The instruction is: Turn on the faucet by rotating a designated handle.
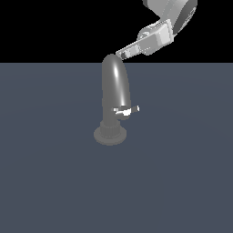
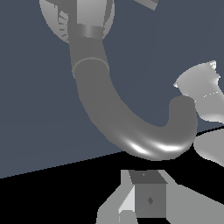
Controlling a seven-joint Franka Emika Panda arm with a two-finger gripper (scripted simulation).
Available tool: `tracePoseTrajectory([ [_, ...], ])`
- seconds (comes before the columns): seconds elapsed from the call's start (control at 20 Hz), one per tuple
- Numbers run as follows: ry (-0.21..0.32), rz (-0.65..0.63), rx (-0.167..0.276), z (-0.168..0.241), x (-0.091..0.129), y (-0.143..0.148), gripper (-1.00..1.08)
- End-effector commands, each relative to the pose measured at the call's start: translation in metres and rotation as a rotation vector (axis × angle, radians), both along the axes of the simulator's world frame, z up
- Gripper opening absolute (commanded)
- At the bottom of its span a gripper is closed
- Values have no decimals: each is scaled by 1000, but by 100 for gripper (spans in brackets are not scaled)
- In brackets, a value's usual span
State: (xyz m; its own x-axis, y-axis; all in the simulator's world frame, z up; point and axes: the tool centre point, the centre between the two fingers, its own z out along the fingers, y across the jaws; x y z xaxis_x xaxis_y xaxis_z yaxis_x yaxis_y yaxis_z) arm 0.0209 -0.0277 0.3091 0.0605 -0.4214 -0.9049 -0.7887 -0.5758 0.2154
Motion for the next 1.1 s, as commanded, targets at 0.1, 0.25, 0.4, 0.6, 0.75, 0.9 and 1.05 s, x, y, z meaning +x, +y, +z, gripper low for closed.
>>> tracePoseTrajectory([
  [0.1, 90, -73, 29, -24, 5, -8, -100],
  [0.25, 147, -120, 48, -40, 7, -12, -100],
  [0.4, 205, -168, 66, -56, 8, -17, -100],
  [0.6, 285, -235, 91, -79, 6, -22, -100],
  [0.75, 347, -287, 110, -97, 3, -26, -100],
  [0.9, 402, -334, 127, -112, 0, -29, -100],
  [1.05, 440, -366, 139, -123, -4, -30, -100],
])
